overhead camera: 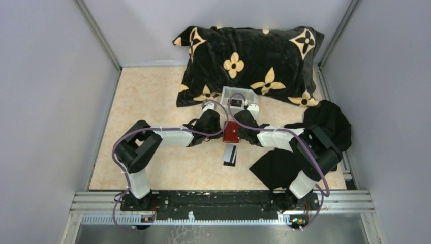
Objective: Put the credit cards into the card holder
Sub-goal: Adjust the card holder at the center of the board.
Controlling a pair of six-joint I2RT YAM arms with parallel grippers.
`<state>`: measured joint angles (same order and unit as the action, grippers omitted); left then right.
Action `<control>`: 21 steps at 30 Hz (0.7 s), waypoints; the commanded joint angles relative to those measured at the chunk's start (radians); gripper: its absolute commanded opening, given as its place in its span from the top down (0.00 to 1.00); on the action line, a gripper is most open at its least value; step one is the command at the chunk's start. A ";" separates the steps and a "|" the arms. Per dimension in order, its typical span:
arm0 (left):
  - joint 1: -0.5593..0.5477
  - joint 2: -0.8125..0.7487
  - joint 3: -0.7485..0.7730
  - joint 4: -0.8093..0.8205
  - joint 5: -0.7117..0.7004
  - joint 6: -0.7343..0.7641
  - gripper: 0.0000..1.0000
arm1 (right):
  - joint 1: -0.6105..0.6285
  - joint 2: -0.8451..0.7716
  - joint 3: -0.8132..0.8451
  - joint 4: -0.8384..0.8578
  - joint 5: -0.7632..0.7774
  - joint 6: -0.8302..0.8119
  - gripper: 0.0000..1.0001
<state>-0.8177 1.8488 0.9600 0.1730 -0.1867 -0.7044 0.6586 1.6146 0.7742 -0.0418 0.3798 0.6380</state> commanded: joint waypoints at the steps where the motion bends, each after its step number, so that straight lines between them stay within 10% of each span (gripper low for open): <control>1: 0.016 -0.064 -0.045 -0.032 -0.032 -0.009 0.97 | 0.025 0.028 0.049 0.011 -0.031 0.006 0.99; 12: 0.039 -0.169 -0.058 -0.102 -0.129 0.013 0.91 | 0.002 -0.073 0.036 -0.048 0.091 -0.062 0.89; 21: 0.092 -0.334 -0.055 -0.127 -0.272 0.132 0.30 | -0.039 -0.287 0.004 -0.073 0.142 -0.216 0.41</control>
<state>-0.7483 1.5837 0.9043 0.0593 -0.3691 -0.6521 0.6350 1.4303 0.7918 -0.1200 0.4599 0.5114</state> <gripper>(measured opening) 0.633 0.519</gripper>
